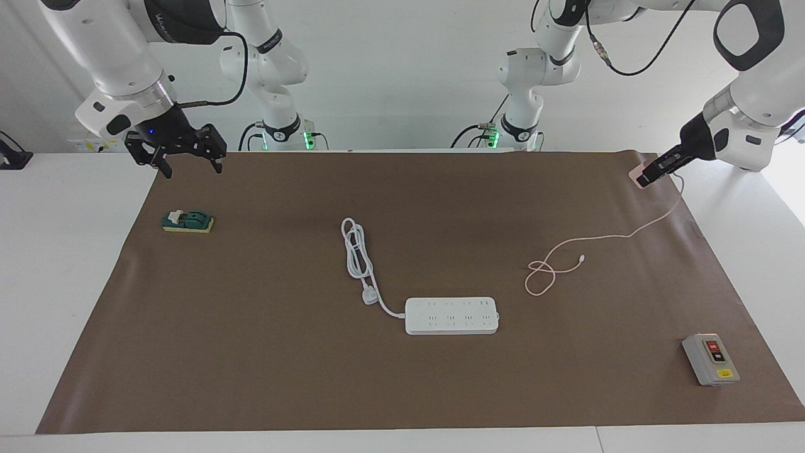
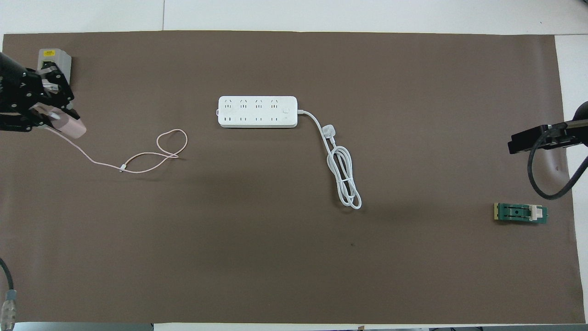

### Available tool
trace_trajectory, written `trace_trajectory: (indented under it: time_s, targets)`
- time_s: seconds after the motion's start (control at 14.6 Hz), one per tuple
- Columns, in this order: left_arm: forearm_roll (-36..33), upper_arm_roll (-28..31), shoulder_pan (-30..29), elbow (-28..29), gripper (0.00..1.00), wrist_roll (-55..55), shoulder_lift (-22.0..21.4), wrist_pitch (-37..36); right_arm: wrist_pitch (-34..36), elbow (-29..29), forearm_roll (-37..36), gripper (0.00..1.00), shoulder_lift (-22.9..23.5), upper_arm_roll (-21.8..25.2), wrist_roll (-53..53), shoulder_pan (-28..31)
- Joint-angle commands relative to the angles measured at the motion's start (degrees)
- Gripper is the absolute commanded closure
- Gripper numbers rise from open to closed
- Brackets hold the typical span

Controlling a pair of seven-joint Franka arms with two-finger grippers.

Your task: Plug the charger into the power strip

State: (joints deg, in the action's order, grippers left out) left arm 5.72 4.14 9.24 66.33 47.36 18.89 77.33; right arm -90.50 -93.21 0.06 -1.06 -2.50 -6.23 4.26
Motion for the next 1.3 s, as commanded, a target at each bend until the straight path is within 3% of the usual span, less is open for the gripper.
trace_trajectory:
  time_s: [0.0,0.21,0.34,0.48,1.23]
  targets:
    - [-0.8,0.5,4.5,-0.2,1.0,14.9,4.5,6.4,-1.3,-0.8,0.7,0.0,-0.6,-0.8,1.2,1.4]
    - [-0.4,0.3,6.1,-0.1,1.0,24.3,8.0,10.9,-0.5,-0.7,1.3,0.0,-0.8,-0.8,1.3,1.4]
    - [0.6,0.4,8.2,2.2,1.0,31.1,9.3,18.2,-0.4,0.0,3.1,0.0,-0.8,-0.8,2.1,1.6]
    - [0.5,0.5,9.4,5.9,1.0,35.8,9.4,23.4,0.6,0.0,3.1,0.0,-1.0,-0.8,2.1,1.7]
    - [0.3,0.8,14.9,16.8,1.0,48.3,8.7,35.7,2.6,-2.0,2.8,0.0,-3.6,-0.7,2.3,1.7]
